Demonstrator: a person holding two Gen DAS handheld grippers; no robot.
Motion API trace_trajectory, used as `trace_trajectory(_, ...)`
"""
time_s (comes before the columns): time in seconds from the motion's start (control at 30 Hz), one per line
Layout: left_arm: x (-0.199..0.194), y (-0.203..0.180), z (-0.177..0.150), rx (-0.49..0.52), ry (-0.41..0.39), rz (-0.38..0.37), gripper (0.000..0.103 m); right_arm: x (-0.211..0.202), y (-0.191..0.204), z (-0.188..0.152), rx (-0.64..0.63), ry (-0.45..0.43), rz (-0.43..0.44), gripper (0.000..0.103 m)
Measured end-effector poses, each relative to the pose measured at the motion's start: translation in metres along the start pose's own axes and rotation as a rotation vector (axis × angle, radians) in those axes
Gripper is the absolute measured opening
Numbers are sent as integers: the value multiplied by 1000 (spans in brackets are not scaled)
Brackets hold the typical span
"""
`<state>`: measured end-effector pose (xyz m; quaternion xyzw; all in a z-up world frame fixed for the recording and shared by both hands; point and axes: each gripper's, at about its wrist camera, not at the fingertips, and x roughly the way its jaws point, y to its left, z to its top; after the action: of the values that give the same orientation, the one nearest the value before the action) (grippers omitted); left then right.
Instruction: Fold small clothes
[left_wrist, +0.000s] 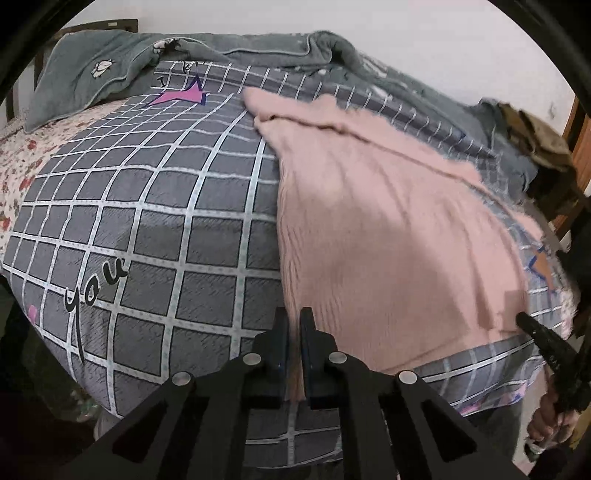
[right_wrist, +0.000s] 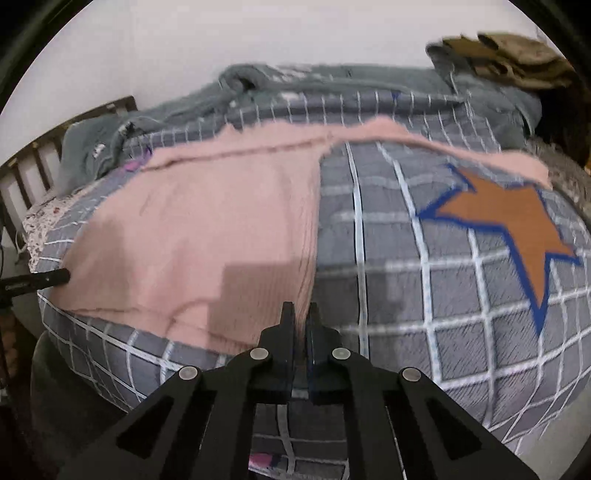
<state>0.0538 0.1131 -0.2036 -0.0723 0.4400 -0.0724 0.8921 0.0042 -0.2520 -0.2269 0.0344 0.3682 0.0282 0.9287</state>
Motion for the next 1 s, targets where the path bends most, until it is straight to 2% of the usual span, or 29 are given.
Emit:
trace_trajectory(0.07, 2, 1, 2, -8, 20, 17, 10, 4, -2, -2, 6, 30, 5, 8)
trace_trajectory(0.17, -4, 6, 9, -27, 15, 39, 26, -3, -7, 0, -7, 36, 12, 24)
trace_trajectory(0.2, -6, 7, 13, -30, 4, 39, 30, -10, -11, 2, -8, 18, 2, 33)
trace_trajectory(0.23, -8, 7, 17, -30, -8, 36, 30, -14, -15, 4, -9, 1, -6, 38)
trace_trajectory(0.37, -9, -2, 47, -1, -38, 60, 31, -34, -35, 19, -13, -60, -56, 41)
trace_trajectory(0.47, -3, -13, 77, 36, -97, 82, 43, -43, -51, 35, -15, -94, -90, 43)
trace_trajectory(0.53, 6, -19, 99, 62, -144, 109, 77, -47, -63, 46, -17, -115, -116, 44)
trace_trajectory(0.77, 50, -18, 159, 67, -238, 165, 78, -45, -102, 74, 4, -152, -181, 46)
trace_trajectory(0.87, 75, -5, 165, 59, -255, 163, 78, -34, -118, 86, 21, -160, -208, 49)
trace_trajectory(1.0, 109, 7, 163, 67, -210, 210, 78, -18, -143, 103, 44, -181, -267, 50)
